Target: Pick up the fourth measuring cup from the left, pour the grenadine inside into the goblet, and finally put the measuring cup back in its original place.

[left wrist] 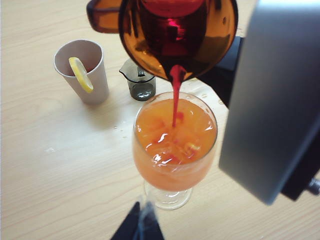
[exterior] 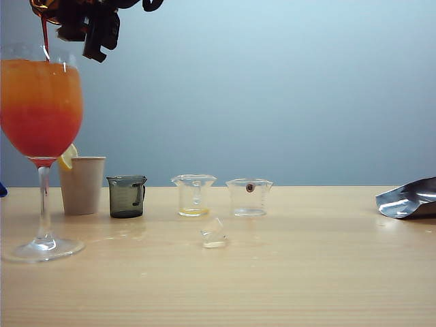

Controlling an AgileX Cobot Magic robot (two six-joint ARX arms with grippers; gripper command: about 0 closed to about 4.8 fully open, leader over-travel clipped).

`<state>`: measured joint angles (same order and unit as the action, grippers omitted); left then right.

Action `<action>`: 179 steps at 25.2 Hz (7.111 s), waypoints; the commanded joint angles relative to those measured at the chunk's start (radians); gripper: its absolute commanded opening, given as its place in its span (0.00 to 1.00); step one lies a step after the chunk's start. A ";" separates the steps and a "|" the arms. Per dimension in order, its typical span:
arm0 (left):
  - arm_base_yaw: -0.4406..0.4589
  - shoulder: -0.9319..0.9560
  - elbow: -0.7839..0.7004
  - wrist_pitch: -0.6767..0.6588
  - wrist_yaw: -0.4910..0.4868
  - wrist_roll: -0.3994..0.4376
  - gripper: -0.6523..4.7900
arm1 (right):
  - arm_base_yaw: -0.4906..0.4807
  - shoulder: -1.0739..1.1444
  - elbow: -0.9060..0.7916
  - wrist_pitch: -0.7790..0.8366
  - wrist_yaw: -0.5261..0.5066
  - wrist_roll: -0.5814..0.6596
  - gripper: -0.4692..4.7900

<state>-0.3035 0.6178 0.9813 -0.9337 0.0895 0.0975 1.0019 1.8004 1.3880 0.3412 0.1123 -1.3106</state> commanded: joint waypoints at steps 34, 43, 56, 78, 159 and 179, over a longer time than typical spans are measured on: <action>0.001 -0.008 0.001 -0.023 0.001 0.000 0.11 | 0.039 -0.009 0.007 0.059 0.051 -0.078 0.35; 0.001 -0.015 0.001 -0.030 0.001 0.000 0.11 | 0.047 -0.009 0.007 0.059 0.051 -0.112 0.35; 0.001 -0.015 0.001 -0.023 0.005 0.000 0.11 | 0.047 -0.009 0.007 0.060 0.051 -0.156 0.35; 0.001 -0.104 0.002 -0.055 0.005 -0.003 0.11 | 0.041 -0.009 0.006 0.053 0.054 -0.239 0.35; 0.001 -0.104 0.002 -0.052 0.001 0.000 0.11 | 0.002 -0.038 0.006 0.074 0.041 0.834 0.25; 0.001 -0.103 0.002 0.037 0.005 -0.002 0.11 | -0.219 -0.205 -0.137 0.007 -0.073 1.364 0.25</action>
<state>-0.3035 0.5140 0.9813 -0.9234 0.0898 0.0971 0.7975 1.6207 1.2686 0.3248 0.0399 0.0399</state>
